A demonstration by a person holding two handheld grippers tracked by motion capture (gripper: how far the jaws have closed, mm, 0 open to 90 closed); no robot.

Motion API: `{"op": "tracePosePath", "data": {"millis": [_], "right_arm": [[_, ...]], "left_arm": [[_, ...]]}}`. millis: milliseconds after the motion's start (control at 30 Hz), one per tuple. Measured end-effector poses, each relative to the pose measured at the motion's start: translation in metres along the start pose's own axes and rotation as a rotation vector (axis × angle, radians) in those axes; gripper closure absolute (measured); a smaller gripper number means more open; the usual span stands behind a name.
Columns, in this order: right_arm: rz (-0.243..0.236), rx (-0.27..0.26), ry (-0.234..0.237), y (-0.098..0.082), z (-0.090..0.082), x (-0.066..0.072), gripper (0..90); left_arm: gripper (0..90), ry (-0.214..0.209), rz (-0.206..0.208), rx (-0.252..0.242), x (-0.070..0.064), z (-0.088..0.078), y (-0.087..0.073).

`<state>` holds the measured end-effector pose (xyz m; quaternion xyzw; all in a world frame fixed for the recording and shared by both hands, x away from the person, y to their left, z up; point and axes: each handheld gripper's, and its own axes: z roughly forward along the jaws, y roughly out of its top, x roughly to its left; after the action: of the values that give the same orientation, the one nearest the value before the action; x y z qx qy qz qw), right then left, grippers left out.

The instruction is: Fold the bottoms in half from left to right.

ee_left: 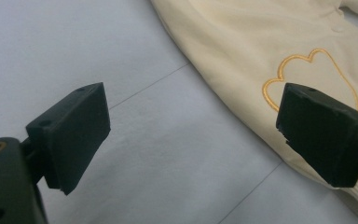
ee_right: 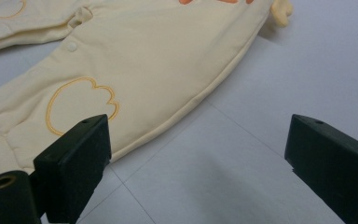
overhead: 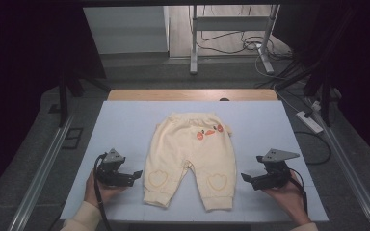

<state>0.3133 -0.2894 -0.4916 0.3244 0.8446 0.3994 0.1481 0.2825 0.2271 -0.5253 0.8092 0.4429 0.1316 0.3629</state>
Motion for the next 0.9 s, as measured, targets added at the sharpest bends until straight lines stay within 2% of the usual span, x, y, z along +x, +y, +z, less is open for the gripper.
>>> {"op": "tracePosePath", "data": {"millis": [333, 600, 900], "right_arm": [[-0.001, 0.0, 0.007, 0.001, 0.001, 0.002, 7.3], [0.0, -0.003, 0.013, 0.003, 0.002, 0.004, 7.3], [-0.02, 0.001, 0.031, 0.009, 0.008, 0.014, 7.3]], "left_arm": [[9.8, -0.007, 0.015, -0.005, -0.002, 0.001, 0.001], [9.9, -0.009, 0.01, -0.006, -0.001, 0.001, 0.002], [10.2, -0.013, 0.017, -0.007, -0.002, 0.002, 0.004]]}}
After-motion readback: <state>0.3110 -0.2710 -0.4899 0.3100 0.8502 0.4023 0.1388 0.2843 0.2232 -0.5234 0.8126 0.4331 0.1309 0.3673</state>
